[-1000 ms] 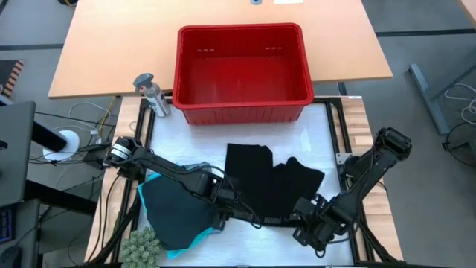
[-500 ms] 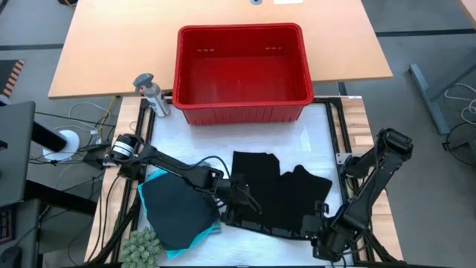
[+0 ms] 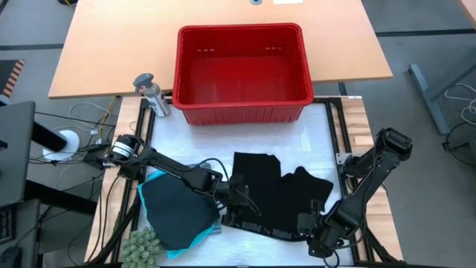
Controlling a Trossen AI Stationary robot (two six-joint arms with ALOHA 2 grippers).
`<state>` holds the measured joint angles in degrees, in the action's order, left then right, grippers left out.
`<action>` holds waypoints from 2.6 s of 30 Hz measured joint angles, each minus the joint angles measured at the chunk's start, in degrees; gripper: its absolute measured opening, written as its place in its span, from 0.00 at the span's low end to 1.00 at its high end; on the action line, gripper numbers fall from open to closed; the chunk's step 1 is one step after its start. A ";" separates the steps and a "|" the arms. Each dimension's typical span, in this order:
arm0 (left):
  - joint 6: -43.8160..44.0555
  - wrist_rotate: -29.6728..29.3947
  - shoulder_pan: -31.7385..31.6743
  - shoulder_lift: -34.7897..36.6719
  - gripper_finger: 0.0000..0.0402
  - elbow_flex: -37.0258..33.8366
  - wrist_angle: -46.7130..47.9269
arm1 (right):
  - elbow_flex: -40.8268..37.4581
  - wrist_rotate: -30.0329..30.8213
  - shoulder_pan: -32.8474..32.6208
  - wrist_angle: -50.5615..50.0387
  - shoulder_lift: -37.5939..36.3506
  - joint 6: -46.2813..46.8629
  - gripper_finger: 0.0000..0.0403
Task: Fold Laundry from Bin
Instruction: Fold the black boxer from the red organizer bin
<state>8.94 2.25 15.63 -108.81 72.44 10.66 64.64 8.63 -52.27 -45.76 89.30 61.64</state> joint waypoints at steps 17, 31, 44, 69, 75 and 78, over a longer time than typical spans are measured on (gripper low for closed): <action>3.05 -0.07 -0.07 0.00 0.46 -0.01 2.91 | 0.00 -4.43 -0.21 1.22 0.00 -0.21 0.81; 60.69 -8.59 4.35 1.00 0.46 -4.70 12.15 | 0.00 -2.31 -3.59 0.77 0.00 8.83 0.80; 73.51 -19.49 7.70 3.81 0.45 0.17 15.67 | 0.00 4.45 -3.85 -2.45 0.02 12.03 0.80; 51.26 -41.52 3.84 20.10 0.28 19.93 16.20 | -0.07 -0.19 32.97 16.17 2.24 -46.49 0.11; 40.66 -54.91 10.56 22.19 0.04 24.26 18.65 | 0.01 -5.61 38.04 27.20 9.15 -49.43 0.04; 39.12 -59.32 12.69 22.27 0.02 24.33 19.43 | -0.01 -6.72 40.09 29.34 13.25 -50.29 0.04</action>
<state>48.05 -57.07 28.32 -86.55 96.77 30.09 64.63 1.91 -12.18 -16.42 102.55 11.35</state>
